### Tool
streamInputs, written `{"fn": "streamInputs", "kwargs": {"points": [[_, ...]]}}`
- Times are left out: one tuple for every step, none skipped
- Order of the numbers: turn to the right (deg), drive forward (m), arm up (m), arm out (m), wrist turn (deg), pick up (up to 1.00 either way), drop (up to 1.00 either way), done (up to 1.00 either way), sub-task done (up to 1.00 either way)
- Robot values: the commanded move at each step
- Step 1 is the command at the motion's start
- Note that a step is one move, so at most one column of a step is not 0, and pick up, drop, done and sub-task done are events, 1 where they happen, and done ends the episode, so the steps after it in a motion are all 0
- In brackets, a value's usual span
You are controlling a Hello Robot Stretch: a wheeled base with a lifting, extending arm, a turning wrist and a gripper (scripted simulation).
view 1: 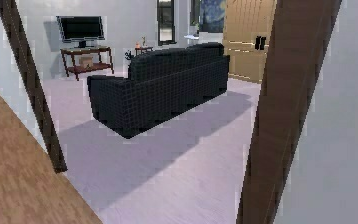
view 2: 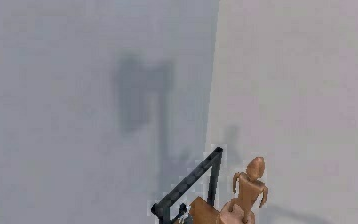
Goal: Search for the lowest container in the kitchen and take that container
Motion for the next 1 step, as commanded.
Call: {"fn": "streamInputs", "kwargs": {"points": [[0.0, 0.0, 0.0, 0.0, 9.0, 0.0, 0.0, 0.0, 0.0]]}}
